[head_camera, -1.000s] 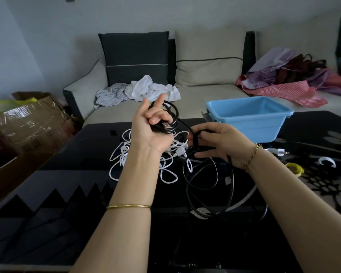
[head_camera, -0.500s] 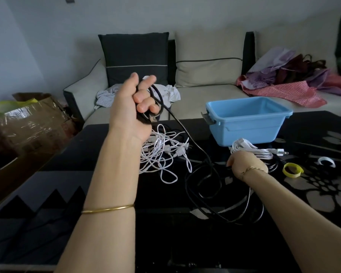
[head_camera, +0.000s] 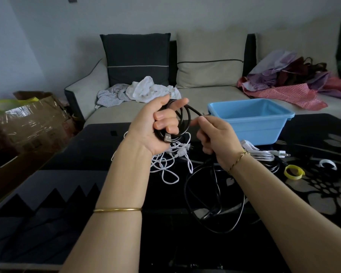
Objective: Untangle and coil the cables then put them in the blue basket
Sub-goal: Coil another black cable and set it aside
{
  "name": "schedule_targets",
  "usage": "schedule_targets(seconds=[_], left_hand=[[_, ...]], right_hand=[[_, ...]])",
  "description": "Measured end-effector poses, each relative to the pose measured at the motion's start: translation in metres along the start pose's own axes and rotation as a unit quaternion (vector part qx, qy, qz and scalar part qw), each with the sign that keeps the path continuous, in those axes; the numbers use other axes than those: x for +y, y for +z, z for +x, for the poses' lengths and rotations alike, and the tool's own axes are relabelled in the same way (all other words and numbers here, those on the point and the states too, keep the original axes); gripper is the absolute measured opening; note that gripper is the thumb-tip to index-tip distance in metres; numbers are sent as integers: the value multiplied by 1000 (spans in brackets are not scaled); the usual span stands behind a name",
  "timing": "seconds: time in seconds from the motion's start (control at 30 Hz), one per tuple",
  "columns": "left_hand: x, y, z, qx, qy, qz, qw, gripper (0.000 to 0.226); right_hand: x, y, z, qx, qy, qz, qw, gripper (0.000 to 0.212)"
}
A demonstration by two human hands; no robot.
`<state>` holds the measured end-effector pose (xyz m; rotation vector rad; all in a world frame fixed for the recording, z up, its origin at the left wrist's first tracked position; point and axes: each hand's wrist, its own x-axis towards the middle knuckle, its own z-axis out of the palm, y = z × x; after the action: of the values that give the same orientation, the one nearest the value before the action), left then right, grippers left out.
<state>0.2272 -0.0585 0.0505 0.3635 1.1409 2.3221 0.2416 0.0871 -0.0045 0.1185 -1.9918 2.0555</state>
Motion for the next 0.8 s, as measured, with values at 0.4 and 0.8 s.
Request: schedule_targets(seconds=[0.4,0.8], left_hand=[[-15,-18,18,116,196,40,973,31],[-29,-9,9,150,46,797,583,25]], right_hand=[[-13,17,-23,-266,48,-386,882,17],[-46,-15,-18,-251,-10,-448,858,16]])
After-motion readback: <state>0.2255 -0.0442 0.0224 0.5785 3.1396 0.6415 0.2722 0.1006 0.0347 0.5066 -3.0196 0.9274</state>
